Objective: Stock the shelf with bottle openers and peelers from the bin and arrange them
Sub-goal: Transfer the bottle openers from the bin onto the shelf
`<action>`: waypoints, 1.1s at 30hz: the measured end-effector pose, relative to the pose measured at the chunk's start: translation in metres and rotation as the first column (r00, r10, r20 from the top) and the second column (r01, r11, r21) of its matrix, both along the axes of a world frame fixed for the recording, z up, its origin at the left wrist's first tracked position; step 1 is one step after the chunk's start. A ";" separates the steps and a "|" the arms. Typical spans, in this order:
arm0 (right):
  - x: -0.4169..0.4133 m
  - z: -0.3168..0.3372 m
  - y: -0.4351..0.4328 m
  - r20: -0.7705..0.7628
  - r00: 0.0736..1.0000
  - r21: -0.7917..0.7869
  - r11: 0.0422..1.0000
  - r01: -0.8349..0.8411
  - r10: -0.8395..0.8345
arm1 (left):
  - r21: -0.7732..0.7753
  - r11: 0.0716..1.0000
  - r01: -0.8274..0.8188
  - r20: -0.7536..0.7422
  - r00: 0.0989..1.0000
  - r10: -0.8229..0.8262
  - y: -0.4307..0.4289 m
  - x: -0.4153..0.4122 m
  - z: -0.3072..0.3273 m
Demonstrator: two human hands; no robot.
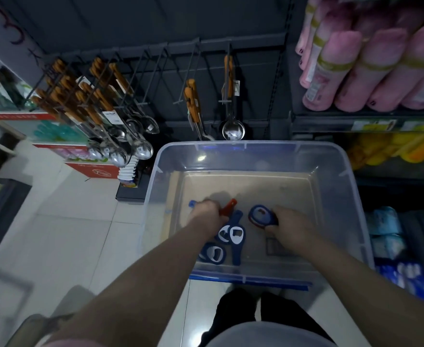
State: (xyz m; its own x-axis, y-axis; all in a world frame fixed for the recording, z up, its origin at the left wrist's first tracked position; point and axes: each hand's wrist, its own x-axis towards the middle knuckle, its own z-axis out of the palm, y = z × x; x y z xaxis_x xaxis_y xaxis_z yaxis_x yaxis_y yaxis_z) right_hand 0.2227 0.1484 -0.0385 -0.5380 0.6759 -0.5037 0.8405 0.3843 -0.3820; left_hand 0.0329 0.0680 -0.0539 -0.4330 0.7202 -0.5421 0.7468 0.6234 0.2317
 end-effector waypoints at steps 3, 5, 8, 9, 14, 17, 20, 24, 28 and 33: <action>0.001 0.003 -0.001 -0.010 0.999 0.026 0.999 0.034 -0.034 | 0.000 0.999 0.033 -0.035 0.999 -0.033 0.009 0.011 -0.003; 0.004 0.004 -0.002 0.003 0.998 0.036 0.997 0.062 -0.062 | 0.009 0.999 0.039 -0.048 0.998 -0.039 0.012 0.015 -0.004; 0.010 0.004 -0.003 -0.005 0.995 0.055 0.993 0.102 -0.102 | -0.031 0.997 0.074 -0.021 0.997 -0.075 0.016 0.017 -0.003; 0.012 0.004 -0.004 -0.012 0.993 0.057 0.991 0.118 -0.118 | -0.061 0.995 0.084 0.001 0.996 -0.084 0.016 0.016 -0.003; 0.010 0.007 -0.006 -0.031 0.985 0.064 0.983 0.169 -0.168 | -0.119 0.977 0.175 0.061 0.984 -0.169 -0.001 0.027 -0.004; 0.008 0.010 -0.011 -0.043 0.981 0.073 0.979 0.192 -0.189 | -0.079 0.994 0.069 0.148 0.987 -0.057 -0.001 0.026 -0.004; 0.011 0.018 -0.016 -0.057 0.975 0.099 0.970 0.221 -0.217 | -0.118 0.988 0.094 0.192 0.979 -0.070 0.016 0.012 0.007; 0.014 0.035 -0.019 -0.118 0.951 0.138 0.943 0.302 -0.287 | -0.049 0.998 0.044 0.204 0.978 -0.033 0.039 -0.004 0.028; 0.028 0.057 -0.014 -0.177 0.909 0.192 0.892 0.409 -0.378 | 0.172 0.984 -0.049 0.243 0.970 0.006 0.060 0.007 0.053; 0.092 0.096 -0.010 -0.345 0.810 0.288 0.768 0.572 -0.474 | 0.371 0.929 0.009 0.353 0.924 -0.150 0.094 0.083 0.092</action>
State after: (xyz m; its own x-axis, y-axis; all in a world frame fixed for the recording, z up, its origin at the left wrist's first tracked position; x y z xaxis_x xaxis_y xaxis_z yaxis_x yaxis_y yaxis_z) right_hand 0.3146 0.1384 0.0571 -0.1135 0.9911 -0.0691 0.8516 0.0612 -0.5206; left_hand 0.1161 0.1619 0.0378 -0.1858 0.9176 -0.3513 0.6062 0.3884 0.6940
